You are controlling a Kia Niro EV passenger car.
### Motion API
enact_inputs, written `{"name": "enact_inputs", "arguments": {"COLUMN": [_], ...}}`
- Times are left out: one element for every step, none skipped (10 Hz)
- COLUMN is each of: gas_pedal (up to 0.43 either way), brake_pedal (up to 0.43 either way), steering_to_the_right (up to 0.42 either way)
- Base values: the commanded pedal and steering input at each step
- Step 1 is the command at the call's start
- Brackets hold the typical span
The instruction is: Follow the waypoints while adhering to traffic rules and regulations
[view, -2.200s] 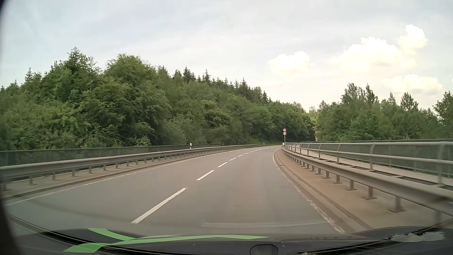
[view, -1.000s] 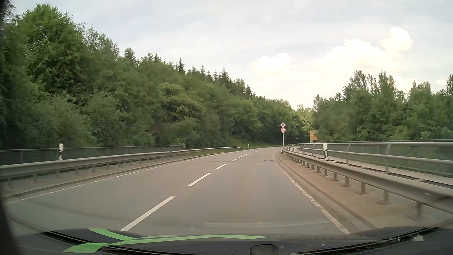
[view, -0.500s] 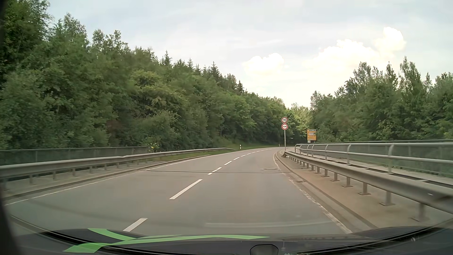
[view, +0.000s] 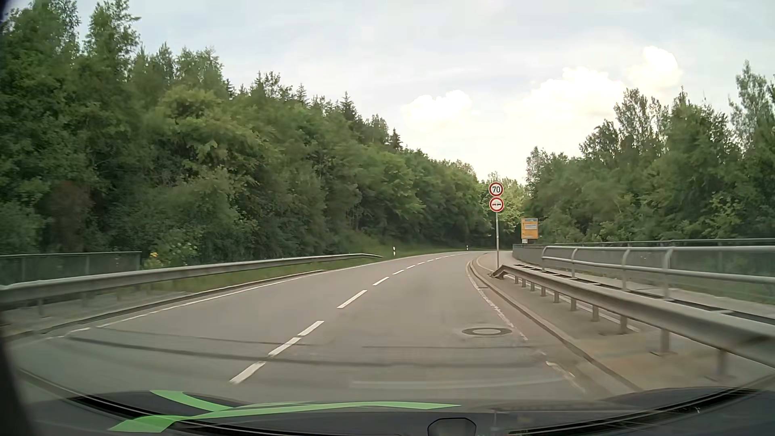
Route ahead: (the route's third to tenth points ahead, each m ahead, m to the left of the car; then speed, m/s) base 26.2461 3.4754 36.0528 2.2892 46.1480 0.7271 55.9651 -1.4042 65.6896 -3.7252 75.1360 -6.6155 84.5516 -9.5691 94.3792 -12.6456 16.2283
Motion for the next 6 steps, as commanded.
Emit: {"name": "enact_inputs", "arguments": {"gas_pedal": [0.150, 0.150, 0.138, 0.138, 0.138, 0.138], "brake_pedal": [0.000, 0.000, 0.000, 0.000, 0.000, 0.000], "steering_to_the_right": [0.016, 0.015, 0.015, 0.016, 0.015, 0.013]}}
